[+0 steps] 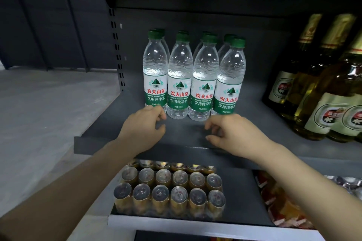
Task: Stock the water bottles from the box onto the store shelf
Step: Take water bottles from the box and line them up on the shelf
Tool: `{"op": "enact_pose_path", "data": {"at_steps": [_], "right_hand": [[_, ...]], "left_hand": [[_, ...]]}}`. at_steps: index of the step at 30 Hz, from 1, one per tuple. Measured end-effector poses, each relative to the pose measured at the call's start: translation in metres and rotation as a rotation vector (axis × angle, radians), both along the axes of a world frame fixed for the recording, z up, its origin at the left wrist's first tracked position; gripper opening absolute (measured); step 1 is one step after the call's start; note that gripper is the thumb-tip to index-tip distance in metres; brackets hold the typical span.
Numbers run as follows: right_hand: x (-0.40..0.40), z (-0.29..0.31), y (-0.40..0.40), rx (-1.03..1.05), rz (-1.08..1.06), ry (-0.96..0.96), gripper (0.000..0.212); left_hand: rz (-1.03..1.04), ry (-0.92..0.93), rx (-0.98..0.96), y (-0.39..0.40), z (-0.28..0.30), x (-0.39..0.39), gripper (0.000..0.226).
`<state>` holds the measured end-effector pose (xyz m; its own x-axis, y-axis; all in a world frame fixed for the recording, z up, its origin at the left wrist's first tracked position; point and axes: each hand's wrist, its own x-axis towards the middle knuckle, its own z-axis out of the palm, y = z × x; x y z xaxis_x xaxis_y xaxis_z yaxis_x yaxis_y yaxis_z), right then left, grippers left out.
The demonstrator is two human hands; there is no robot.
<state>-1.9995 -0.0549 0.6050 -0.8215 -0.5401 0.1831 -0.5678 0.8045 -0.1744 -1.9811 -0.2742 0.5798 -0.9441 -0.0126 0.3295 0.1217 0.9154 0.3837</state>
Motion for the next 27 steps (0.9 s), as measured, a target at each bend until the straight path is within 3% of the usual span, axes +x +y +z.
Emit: {"op": "enact_pose_path", "data": {"at_steps": [12, 20, 27], "right_hand": [[0.058, -0.002, 0.05, -0.028, 0.045, 0.039, 0.021], [0.093, -0.014, 0.076, -0.015, 0.04, 0.031, 0.022], [0.12, -0.027, 0.085, -0.003, 0.051, 0.011, 0.023]], "left_hand": [[0.022, 0.018, -0.083, 0.066, 0.008, 0.072, 0.016], [0.006, -0.205, -0.218, 0.097, 0.006, 0.126, 0.026], [0.0, -0.285, -0.27, 0.108, -0.004, 0.16, 0.03]]}}
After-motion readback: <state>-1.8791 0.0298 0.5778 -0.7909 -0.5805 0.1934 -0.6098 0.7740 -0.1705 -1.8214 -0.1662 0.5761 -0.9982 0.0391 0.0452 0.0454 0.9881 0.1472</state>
